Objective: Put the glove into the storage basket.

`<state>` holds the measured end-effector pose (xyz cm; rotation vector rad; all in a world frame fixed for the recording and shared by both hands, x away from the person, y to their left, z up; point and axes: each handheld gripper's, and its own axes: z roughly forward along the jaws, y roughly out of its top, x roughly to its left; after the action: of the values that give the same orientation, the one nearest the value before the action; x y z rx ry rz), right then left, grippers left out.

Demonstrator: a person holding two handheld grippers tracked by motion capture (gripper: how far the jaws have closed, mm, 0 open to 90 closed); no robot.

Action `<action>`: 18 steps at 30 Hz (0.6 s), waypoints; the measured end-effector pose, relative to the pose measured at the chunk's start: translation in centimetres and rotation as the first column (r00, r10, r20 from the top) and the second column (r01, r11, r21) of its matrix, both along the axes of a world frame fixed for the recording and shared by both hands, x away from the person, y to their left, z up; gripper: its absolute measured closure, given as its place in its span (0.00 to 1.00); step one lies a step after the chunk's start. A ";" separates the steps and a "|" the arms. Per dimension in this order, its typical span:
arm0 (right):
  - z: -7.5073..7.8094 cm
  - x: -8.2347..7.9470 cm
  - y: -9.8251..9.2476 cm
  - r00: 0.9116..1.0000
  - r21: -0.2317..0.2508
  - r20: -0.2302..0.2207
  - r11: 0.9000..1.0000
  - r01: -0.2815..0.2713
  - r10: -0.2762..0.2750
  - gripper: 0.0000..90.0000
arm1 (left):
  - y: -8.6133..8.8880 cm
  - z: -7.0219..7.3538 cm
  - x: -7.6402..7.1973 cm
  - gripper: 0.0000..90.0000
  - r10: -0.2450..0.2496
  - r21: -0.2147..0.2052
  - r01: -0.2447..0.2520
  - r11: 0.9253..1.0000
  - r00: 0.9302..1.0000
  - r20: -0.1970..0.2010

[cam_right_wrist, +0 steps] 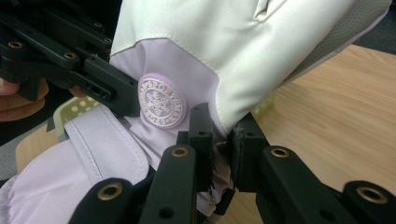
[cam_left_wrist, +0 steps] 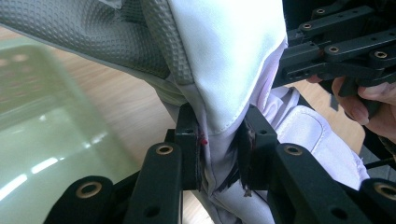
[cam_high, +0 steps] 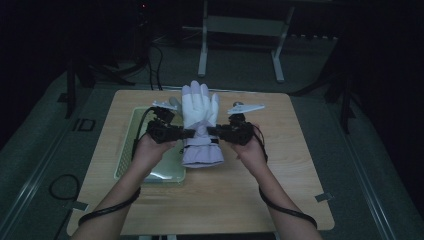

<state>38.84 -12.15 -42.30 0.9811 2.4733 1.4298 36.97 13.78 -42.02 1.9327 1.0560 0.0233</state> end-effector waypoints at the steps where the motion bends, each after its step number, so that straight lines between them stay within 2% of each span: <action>1: 0.0 0.0 0.0 1.000 0.000 0.000 1.000 0.000 0.000 0.90 | 0.0 0.0 0.0 0.81 0.000 0.000 0.000 1.000 1.000 0.000; 2: 0.0 0.1 0.7 1.000 -0.001 -0.001 1.000 -0.004 0.004 0.90 | 0.0 0.0 0.0 0.81 0.000 0.000 0.000 1.000 1.000 0.000; 3: 0.1 0.4 2.3 1.000 0.001 -0.005 1.000 -0.014 0.014 0.90 | 2.3 0.2 0.0 0.81 0.016 0.009 -0.016 1.000 1.000 -0.002; 5: 0.2 0.6 3.8 1.000 0.001 -0.007 1.000 -0.029 0.029 0.90 | 3.8 0.4 -0.2 0.81 0.031 0.013 -0.031 0.999 1.000 -0.002; 7: 0.2 0.7 5.3 0.999 0.001 -0.010 0.999 -0.041 0.041 0.90 | 5.1 0.4 -0.6 0.81 0.051 0.020 -0.051 0.998 0.999 0.007; 8: 0.2 0.7 5.3 0.999 0.001 -0.010 0.999 -0.041 0.041 0.90 | 5.1 0.4 -0.6 0.81 0.051 0.020 -0.051 0.998 0.999 0.007; 9: 0.2 0.8 6.1 0.999 0.002 -0.009 0.999 -0.046 0.046 0.90 | 6.3 0.2 -0.8 0.81 0.064 0.023 -0.064 0.998 0.998 -0.001; 10: 0.0 0.9 7.4 0.998 0.000 -0.016 0.998 -0.059 0.059 0.90 | 6.9 0.0 -1.0 0.81 0.071 0.025 -0.071 0.997 0.997 -0.003; 12: -0.4 0.9 8.8 0.997 -0.005 -0.027 0.997 -0.075 0.074 0.90 | 8.0 -0.3 -1.1 0.81 0.077 0.032 -0.076 0.997 0.997 -0.016; 13: -0.4 0.9 8.8 0.997 -0.005 -0.027 0.997 -0.075 0.074 0.90 | 8.0 -0.3 -1.1 0.81 0.077 0.032 -0.076 0.997 0.997 -0.016; 14: -0.6 0.9 9.3 0.996 -0.009 -0.032 0.997 -0.081 0.080 0.90 | 9.3 -0.9 -1.1 0.81 0.077 0.037 -0.076 0.996 0.996 -0.033; 15: -1.2 1.0 10.5 0.995 -0.020 -0.039 0.995 -0.095 0.094 0.90 | 9.6 -1.1 -1.1 0.81 0.076 0.037 -0.074 0.997 0.996 -0.041; 18: -2.0 1.1 11.7 0.994 -0.034 -0.055 0.995 -0.099 0.097 0.90 | 10.7 -2.0 -0.6 0.81 0.067 0.034 -0.065 0.997 0.996 -0.061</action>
<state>39.99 -0.42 -44.29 0.9144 2.6096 1.3980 36.34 24.46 -44.06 1.9369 1.1676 0.0169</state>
